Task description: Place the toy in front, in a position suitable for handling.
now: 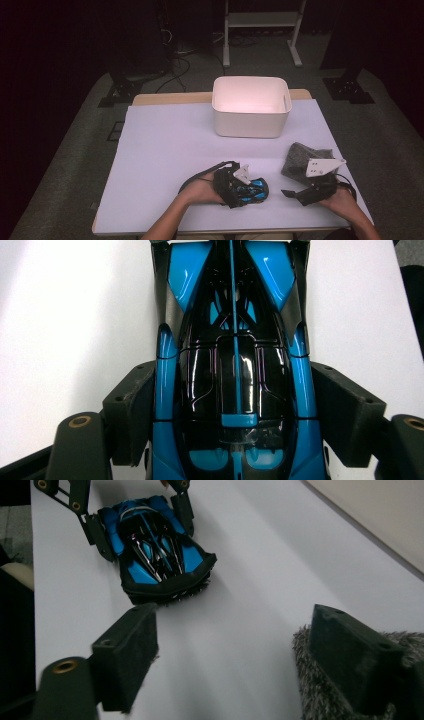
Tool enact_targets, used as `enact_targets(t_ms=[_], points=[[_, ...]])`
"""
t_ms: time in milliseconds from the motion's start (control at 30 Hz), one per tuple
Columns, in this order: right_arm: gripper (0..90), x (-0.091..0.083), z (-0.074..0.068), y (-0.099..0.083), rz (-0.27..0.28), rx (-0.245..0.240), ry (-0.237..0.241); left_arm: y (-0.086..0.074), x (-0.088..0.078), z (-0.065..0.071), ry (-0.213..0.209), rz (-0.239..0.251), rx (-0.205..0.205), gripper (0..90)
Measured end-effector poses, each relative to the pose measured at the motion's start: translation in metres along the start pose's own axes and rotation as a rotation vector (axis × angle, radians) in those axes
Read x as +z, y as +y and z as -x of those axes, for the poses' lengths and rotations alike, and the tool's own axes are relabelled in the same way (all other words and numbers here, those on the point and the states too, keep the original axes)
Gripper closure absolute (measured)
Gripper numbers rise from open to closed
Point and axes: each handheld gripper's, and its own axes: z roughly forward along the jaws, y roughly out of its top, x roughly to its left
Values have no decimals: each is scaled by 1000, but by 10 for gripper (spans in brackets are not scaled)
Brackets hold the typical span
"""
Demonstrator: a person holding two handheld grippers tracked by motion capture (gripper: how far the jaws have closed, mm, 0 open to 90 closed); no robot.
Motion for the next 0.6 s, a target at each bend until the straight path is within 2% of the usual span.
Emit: enact_targets(t_ms=[33, 100, 233, 333, 433, 600], points=[[188, 0, 0, 0, -1, 5, -3, 0, -1, 0, 6, 13, -11, 188], [187, 0, 3, 0, -3, 26, 19, -2, -3, 0, 0, 26, -14, 177], [175, 1, 7, 3, -19, 21, 15, -6, -7, 3, 7, 20, -13, 145], [175, 1, 12, 7, -45, 6, -2, -13, -14, 5, 13, 43, -21, 126], [178, 1, 17, 12, -76, -6, -14, -24, -22, 7, 38, 92, -26, 107], [219, -1, 32, 21, -115, -13, -12, -37, -33, 6, 69, 111, -54, 107]])
